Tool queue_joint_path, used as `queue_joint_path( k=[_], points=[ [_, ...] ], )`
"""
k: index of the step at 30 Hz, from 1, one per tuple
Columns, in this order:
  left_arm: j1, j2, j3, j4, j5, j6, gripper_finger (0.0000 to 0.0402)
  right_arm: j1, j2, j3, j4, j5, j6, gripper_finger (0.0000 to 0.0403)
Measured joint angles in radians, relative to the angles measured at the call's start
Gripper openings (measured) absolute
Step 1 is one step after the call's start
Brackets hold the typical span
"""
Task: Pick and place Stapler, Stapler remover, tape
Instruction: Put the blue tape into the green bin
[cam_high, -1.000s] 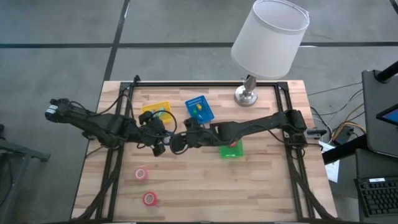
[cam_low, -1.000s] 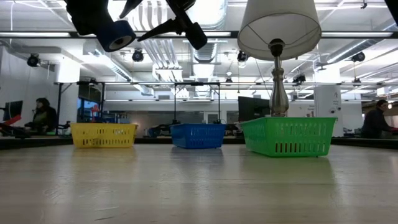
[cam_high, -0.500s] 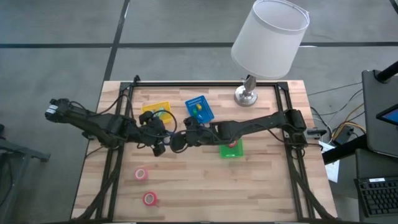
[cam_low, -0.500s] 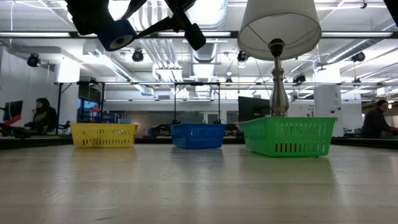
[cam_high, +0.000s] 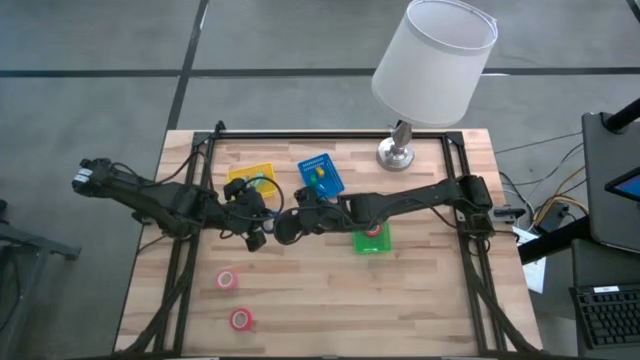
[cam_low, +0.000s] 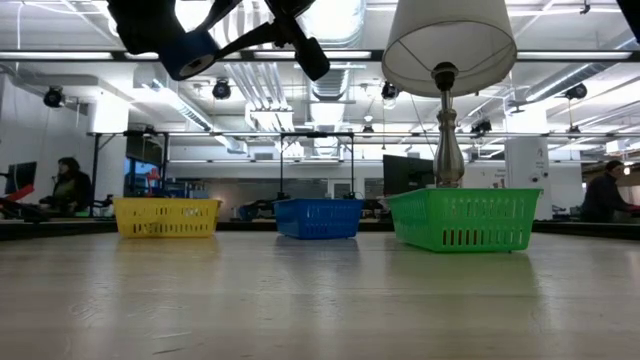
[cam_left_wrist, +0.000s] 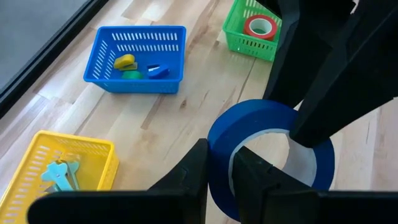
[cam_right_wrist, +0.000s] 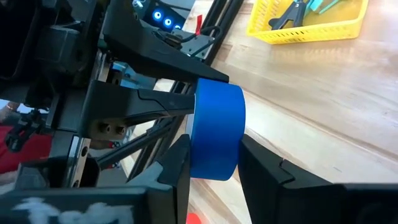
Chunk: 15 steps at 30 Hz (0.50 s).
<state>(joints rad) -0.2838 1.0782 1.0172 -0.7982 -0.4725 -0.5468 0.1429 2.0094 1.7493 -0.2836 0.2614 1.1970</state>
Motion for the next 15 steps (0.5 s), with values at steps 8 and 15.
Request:
queue_joint_path(
  k=[8, 15],
  points=[
    [-0.001, 0.001, 0.0, -0.002, 0.008, -0.049, 0.006, -0.001, -0.006, 0.001, -0.029, -0.029, -0.026, 0.0104],
    [-0.001, 0.0, 0.001, -0.011, 0.013, -0.068, 0.0147, 0.0, -0.008, 0.001, -0.059, -0.057, -0.03, 0.0104]
  ],
)
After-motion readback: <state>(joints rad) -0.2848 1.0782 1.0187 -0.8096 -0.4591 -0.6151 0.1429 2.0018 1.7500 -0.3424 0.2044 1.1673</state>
